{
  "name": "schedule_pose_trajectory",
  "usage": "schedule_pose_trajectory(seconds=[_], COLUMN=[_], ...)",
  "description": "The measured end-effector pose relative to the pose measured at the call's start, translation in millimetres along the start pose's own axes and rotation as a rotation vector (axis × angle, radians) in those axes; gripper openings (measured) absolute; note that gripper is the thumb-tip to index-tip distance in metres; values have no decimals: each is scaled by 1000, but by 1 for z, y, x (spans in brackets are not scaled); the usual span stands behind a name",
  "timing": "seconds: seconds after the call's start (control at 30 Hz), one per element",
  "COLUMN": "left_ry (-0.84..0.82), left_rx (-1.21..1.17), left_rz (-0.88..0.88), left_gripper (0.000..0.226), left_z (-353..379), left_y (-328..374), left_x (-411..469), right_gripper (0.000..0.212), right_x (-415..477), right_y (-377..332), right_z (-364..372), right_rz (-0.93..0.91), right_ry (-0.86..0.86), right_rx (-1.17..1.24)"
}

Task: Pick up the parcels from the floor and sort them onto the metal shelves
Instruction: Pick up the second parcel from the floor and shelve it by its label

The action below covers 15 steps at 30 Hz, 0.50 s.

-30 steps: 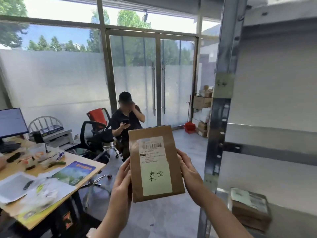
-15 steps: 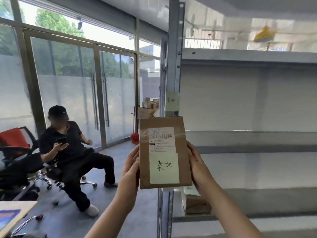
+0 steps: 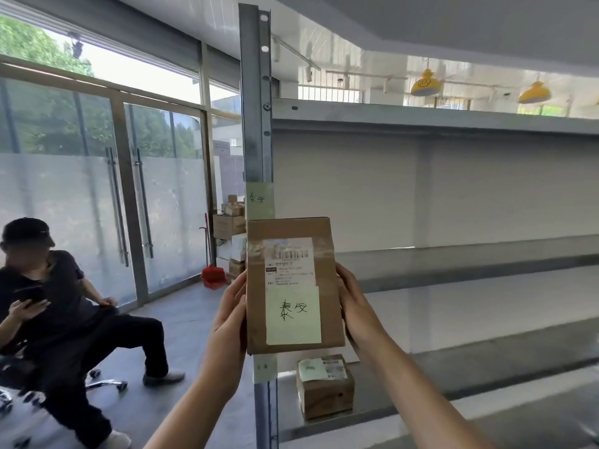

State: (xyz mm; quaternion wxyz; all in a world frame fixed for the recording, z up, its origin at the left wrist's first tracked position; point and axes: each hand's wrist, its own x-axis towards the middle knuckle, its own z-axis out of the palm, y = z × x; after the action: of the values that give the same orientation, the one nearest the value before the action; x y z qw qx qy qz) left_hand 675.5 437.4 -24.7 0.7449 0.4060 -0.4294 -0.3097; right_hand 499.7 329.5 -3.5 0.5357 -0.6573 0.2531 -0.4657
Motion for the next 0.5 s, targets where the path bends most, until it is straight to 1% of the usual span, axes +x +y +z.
schedule_pose_trajectory(seconds=[0.13,0.33,0.5], left_ry=[5,7,15], left_rx=[-23,-23,-4], left_rz=[-10,-3,-3], left_gripper=[39,36,38], left_z=[14,40,59], left_y=[-4,-10,-16], left_x=[12,28,44], right_gripper=[31,32,30], right_x=[8,20,37], right_y=[-3,-4,-5], right_z=[-16,-41,-62], right_rz=[-12,2,24], right_ry=[16,23,18], right_rx=[13,14,34])
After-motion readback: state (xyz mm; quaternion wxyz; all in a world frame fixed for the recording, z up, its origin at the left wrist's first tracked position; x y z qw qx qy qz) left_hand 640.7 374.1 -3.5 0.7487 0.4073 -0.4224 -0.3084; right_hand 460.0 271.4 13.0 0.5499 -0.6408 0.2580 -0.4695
